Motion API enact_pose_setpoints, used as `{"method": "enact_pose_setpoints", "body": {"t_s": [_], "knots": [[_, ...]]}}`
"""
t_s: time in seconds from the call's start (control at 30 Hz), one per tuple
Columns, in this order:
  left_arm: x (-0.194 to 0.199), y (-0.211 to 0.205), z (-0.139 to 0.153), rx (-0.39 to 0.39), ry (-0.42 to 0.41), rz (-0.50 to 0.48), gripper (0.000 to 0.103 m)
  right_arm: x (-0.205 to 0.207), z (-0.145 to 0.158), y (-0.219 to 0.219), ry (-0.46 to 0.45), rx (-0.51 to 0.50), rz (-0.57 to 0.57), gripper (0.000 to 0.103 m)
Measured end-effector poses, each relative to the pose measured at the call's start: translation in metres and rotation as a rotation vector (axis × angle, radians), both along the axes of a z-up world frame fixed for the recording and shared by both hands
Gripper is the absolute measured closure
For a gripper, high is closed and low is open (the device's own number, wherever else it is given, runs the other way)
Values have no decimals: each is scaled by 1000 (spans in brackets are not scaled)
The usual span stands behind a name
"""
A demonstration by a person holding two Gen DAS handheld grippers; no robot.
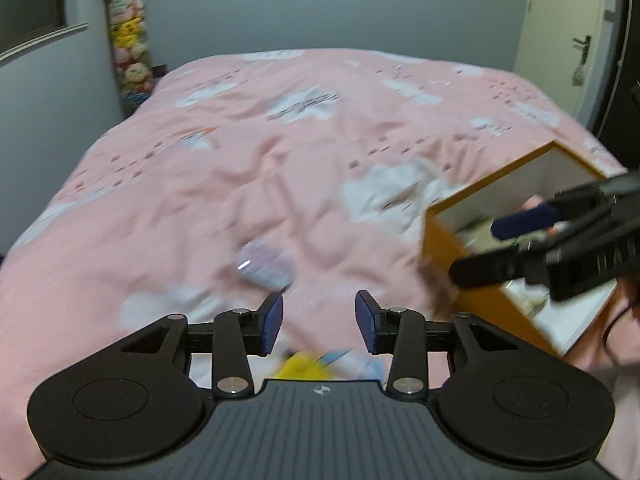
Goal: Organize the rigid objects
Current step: 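Grasp the yellow round case with the right tool while the left tool grasps the pink tin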
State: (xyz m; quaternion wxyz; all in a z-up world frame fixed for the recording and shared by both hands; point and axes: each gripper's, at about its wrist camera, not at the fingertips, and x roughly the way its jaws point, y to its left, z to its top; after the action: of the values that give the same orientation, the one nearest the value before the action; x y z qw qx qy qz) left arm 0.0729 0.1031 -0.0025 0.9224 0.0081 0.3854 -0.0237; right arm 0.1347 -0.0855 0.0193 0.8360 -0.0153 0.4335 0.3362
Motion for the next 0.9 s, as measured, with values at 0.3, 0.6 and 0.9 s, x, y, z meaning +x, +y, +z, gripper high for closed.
{"method": "enact_pose_setpoints", "body": {"t_s": [0.3, 0.6, 0.9], "knots": [[-48, 41, -10, 168, 3, -17, 49, -2, -40, 51, 104, -24, 89, 17], [-69, 61, -22, 143, 21, -15, 49, 8, -74, 86, 161, -83, 160, 17], [-52, 68, -13, 103, 7, -49, 44, 14, -92, 125, 194, -174, 298, 28]]}}
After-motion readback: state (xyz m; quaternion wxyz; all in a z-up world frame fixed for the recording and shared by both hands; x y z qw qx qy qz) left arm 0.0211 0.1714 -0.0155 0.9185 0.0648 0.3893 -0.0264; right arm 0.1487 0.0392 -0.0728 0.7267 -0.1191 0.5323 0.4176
